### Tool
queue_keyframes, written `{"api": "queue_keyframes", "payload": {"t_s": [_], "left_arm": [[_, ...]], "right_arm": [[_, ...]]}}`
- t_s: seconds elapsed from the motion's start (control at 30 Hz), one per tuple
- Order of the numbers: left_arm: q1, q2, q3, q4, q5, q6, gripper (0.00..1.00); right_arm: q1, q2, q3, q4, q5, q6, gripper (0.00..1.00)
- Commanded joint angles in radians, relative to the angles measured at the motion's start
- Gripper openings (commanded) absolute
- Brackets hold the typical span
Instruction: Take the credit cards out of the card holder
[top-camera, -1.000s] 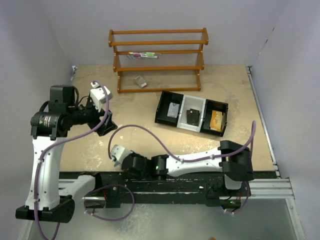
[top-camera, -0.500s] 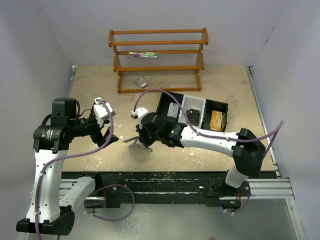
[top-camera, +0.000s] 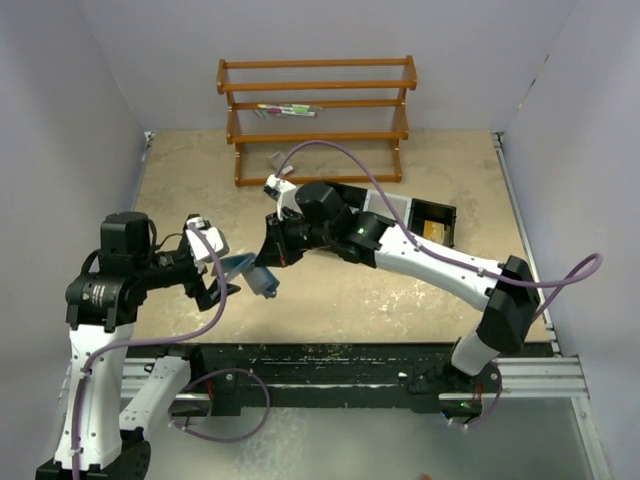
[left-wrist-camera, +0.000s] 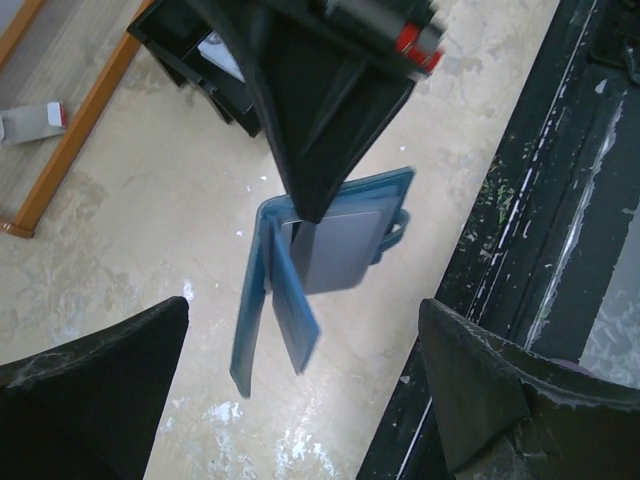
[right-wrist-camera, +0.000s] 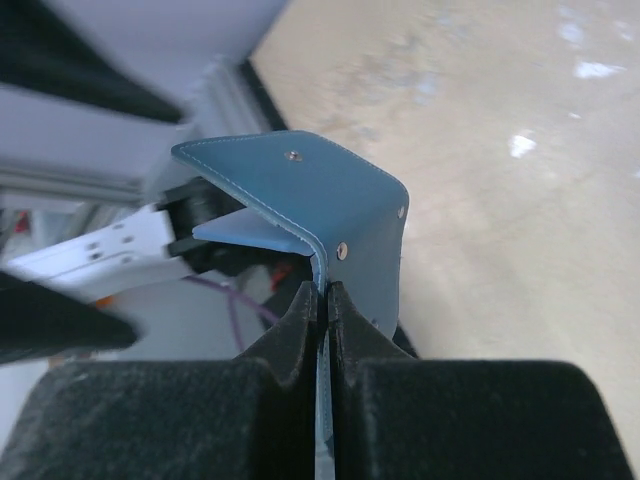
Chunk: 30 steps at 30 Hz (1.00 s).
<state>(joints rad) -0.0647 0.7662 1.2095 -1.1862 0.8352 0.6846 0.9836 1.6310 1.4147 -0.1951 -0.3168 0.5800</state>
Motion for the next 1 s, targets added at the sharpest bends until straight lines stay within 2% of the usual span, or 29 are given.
{"api": "queue_keyframes", "payload": {"t_s": [0.0,0.13,0.23,0.4,0.6,0.7,0.87,0.97], "left_arm": [[0.005,-0.028,-0.04,0.091,-0.046,0.045,0.99],[0.006,-0.072,-0.053,0.116,-0.1,0.055,0.99],[0.006,-0.078,-0.042,0.063,-0.061,0.072,0.92],[0.005,-0.048,0.042,0.014,-0.026,0.036,0.5],[0.006,0.018,0.172,-0.141,0.116,0.033,0.15],[0.006,0.053,0.219,-0.182,0.188,-0.019,0.07],[0.005,0.144,0.291,-0.22,0.338,-0.147,0.03],[0.005,0.197,0.331,-0.217,0.408,-0.228,0.02]], "right_arm": [[0.006,-0.072,0.063,0.094,-0.187,0.073,0.0],[0.001,-0.098,0.046,0.143,-0.243,0.092,0.0],[-0.002,-0.109,0.036,0.181,-0.289,0.109,0.0],[-0.012,-0.129,-0.005,0.251,-0.413,0.097,0.0],[-0.027,-0.186,-0.105,0.372,-0.54,0.103,0.0],[-0.032,-0.193,-0.115,0.385,-0.573,0.099,0.0],[-0.039,-0.208,-0.124,0.41,-0.631,0.096,0.01],[-0.047,-0.215,-0.122,0.411,-0.652,0.096,0.1]]}}
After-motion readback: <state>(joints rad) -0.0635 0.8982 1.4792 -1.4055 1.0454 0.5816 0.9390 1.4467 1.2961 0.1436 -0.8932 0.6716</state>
